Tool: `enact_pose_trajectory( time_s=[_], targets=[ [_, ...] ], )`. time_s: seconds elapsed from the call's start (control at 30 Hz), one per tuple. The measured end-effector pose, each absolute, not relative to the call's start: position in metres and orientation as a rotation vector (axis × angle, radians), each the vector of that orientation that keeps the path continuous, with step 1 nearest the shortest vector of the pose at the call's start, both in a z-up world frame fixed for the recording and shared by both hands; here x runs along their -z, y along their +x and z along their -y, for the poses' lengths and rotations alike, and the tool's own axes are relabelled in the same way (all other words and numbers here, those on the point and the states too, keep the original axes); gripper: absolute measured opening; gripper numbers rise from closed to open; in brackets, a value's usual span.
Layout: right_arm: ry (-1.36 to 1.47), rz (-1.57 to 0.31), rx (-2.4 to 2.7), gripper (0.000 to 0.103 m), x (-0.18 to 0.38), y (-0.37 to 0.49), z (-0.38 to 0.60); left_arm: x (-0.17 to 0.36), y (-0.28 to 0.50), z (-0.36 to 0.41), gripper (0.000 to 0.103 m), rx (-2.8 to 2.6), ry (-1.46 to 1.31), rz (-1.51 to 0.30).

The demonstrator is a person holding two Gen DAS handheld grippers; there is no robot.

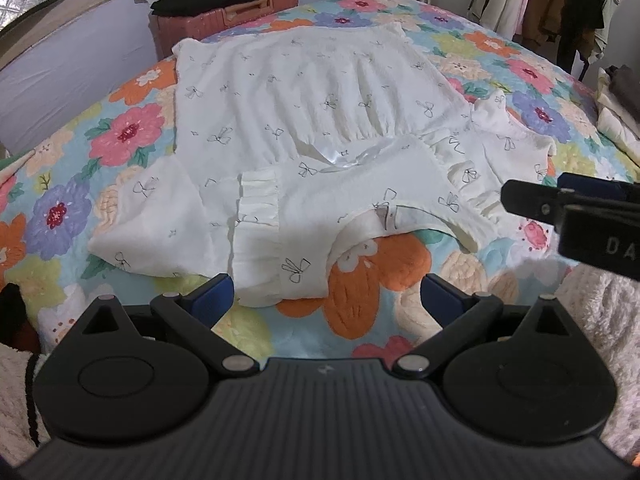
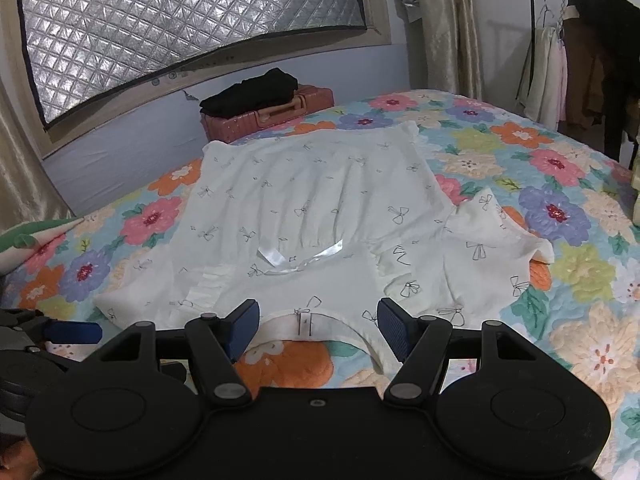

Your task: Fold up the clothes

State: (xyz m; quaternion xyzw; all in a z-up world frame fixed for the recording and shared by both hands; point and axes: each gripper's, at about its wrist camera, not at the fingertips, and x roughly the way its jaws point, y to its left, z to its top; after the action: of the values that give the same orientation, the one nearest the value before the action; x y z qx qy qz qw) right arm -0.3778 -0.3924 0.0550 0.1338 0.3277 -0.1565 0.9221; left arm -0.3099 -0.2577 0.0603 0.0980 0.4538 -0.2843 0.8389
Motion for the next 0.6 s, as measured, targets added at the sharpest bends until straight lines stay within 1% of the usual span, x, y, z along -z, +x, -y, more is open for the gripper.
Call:
enact_pose_trajectory(
  time_s=[0.3,0.47,0.6],
  targets=[
    [0.281,-0.674,0.309,0.07,-0.0544,-0.3766,0.3919,-0.0606,-0.3091,0.2572,0.101,0.579,0.162,-0.954],
    [0.276,-0.677,0.305,0.07,-0.0553,-0.372,0.391,-0.0557,-0.3067,0.2602,0.101,0.548,0.228,-0.952],
    [0.266,-0.676,0.313,0.07,-0.0569,-0.3718,0.3901,-0.0532,-0.3046,0.2599,0.101,0.541,0.227,-0.965]
  ],
)
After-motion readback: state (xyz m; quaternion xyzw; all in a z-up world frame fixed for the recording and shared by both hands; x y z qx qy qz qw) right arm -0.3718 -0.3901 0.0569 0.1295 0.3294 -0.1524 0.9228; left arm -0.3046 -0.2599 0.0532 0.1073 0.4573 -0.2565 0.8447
